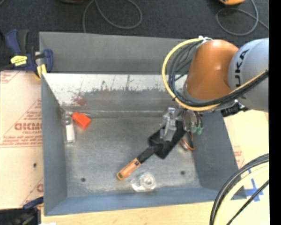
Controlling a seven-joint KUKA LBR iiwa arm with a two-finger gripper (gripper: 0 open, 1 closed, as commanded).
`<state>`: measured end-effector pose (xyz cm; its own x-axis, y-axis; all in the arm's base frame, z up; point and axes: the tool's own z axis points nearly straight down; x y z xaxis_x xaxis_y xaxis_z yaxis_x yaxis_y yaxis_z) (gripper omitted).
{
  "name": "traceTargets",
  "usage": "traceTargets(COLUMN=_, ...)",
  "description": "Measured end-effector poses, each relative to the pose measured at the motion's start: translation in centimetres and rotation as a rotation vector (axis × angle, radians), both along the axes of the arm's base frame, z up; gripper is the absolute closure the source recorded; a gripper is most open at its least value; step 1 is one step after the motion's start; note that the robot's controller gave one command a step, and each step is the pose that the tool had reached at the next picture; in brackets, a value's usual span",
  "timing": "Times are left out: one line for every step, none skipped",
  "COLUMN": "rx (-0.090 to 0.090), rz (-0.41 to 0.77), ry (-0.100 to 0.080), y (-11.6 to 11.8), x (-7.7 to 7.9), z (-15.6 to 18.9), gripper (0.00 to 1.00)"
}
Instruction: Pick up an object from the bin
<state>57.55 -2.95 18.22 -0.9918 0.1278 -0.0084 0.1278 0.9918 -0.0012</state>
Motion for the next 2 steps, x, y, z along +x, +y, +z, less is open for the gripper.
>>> traceTargets(rx=0.0, rz=0.001, ry=0.0, y=0.0, x=0.0, z=0.0, gripper=1.0)
traceTargets(rx=-0.002, rz=0.03, ry=-0.003, y=-0.1, x=-0.8, z=10.2, gripper=1.0)
